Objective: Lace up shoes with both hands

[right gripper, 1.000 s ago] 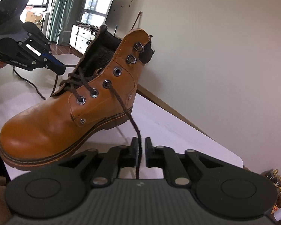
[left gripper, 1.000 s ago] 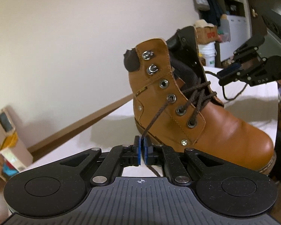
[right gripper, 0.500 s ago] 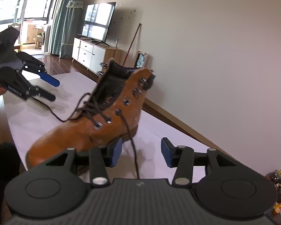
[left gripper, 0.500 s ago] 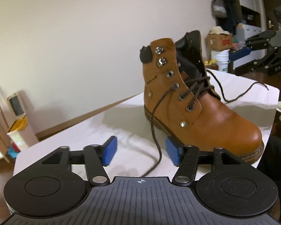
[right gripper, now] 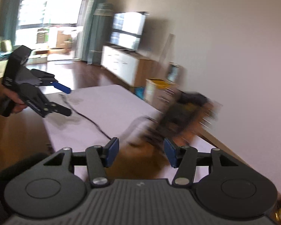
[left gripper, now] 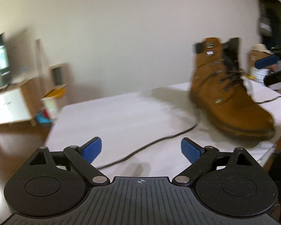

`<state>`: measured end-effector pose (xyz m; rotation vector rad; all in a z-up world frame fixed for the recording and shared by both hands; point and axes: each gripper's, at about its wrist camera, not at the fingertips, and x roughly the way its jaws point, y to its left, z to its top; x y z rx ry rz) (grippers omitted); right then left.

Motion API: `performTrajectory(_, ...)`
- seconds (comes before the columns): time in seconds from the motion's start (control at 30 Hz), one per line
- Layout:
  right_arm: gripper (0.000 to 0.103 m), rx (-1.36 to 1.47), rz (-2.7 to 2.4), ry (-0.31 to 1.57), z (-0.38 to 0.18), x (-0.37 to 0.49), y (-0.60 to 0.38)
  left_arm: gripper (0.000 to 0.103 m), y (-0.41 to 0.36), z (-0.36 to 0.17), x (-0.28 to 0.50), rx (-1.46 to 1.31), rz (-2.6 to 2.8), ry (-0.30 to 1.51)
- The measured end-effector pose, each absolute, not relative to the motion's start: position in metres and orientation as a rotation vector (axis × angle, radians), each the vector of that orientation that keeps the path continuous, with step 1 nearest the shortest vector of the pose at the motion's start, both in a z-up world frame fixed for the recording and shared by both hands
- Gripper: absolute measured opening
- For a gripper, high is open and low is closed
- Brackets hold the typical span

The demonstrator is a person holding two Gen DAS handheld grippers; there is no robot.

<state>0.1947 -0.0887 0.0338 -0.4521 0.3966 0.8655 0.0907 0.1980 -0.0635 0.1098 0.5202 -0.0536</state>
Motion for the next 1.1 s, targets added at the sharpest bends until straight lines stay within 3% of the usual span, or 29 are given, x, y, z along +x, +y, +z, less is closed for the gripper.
performTrajectory(0.07,0.056,-0.483,0.936,0.399,0.03,0.204,-0.059,0.101,0.214,-0.066,0.081,0.078,0.004,0.528)
performTrajectory(0.2,0.046,-0.534,1.072,0.442,0.016,0.227,-0.001,0.102,0.242,-0.068,0.067,0.006,0.075,0.537)
performTrajectory(0.47,0.045,-0.584,1.238,0.548,-0.013,0.261,0.099,0.102,0.268,-0.065,0.066,-0.033,0.183,0.597)
performTrajectory(0.8,0.045,-0.591,1.264,0.695,-0.035,0.285,0.132,0.102,0.279,-0.065,0.066,-0.052,0.215,0.64)
performTrajectory(1.1,0.046,-0.612,1.26,0.709,-0.044,0.285,0.126,0.102,0.278,-0.062,0.063,-0.05,0.215,0.634)
